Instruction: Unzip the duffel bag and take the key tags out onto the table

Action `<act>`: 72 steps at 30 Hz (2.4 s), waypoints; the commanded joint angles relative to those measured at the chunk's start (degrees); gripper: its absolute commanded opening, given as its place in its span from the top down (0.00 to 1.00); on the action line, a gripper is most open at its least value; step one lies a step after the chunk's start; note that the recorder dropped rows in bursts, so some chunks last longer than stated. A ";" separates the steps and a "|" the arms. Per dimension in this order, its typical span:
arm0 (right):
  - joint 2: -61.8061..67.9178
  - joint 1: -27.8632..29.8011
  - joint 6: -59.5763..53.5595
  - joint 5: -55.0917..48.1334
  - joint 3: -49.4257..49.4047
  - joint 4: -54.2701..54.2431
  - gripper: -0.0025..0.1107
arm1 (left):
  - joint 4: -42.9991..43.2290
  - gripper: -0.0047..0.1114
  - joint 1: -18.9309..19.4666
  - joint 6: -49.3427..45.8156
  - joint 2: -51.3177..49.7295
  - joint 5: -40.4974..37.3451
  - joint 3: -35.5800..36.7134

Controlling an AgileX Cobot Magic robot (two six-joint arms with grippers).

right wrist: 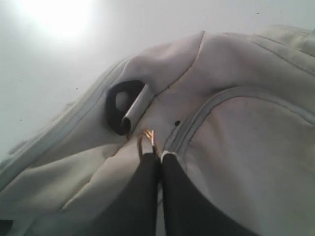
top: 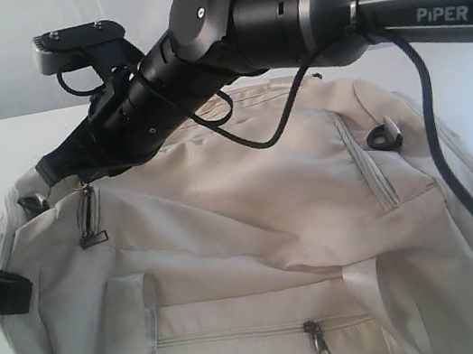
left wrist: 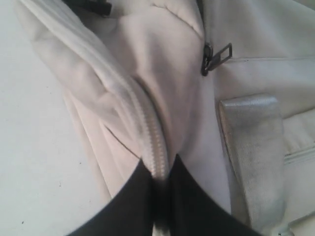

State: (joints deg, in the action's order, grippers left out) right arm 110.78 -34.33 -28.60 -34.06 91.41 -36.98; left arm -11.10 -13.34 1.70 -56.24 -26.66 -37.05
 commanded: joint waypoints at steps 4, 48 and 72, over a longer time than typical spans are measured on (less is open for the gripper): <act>1.94 1.23 -1.07 4.69 4.05 0.94 0.98 | 1.38 0.96 0.08 -0.40 4.06 -9.03 0.34; 14.34 2.90 -0.67 -22.29 13.42 -11.04 0.46 | 1.59 0.96 0.08 -0.61 4.37 -10.65 0.34; 14.31 3.00 -4.59 -6.52 17.43 -13.32 0.98 | 1.38 0.96 0.08 -0.61 4.37 -10.52 0.34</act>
State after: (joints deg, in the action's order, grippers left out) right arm 125.45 -31.30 -31.71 -44.74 108.38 -50.21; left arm -8.79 -13.22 1.22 -52.45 -34.35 -37.05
